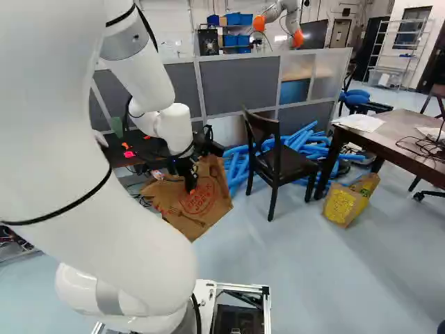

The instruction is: Pick up the bag on the ground and place it on the table

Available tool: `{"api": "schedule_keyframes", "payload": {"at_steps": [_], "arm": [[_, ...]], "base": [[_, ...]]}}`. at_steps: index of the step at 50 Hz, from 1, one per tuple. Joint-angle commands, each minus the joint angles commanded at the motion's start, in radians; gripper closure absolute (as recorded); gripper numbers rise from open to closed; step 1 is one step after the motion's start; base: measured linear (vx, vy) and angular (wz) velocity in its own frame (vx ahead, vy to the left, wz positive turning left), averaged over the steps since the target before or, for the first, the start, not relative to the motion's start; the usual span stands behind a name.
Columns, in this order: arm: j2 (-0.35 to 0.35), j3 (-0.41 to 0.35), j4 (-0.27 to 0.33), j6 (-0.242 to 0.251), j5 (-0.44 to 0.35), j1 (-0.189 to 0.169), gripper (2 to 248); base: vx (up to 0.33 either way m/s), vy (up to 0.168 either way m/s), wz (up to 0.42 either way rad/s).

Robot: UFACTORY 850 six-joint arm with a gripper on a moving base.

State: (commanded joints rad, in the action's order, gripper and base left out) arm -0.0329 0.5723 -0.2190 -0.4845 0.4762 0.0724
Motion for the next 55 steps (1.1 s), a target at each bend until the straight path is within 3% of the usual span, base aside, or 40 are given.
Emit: {"api": "schedule_keyframes", "payload": {"at_steps": [35,55], "arm": [[-0.064,0.073,0.085,0.0,0.183,-0.02,228],[-0.089,0.123,0.119,0.0,0.244,-0.025,228]], "base": [[0.0,0.0,0.0],[0.0,0.0,0.0]]}}
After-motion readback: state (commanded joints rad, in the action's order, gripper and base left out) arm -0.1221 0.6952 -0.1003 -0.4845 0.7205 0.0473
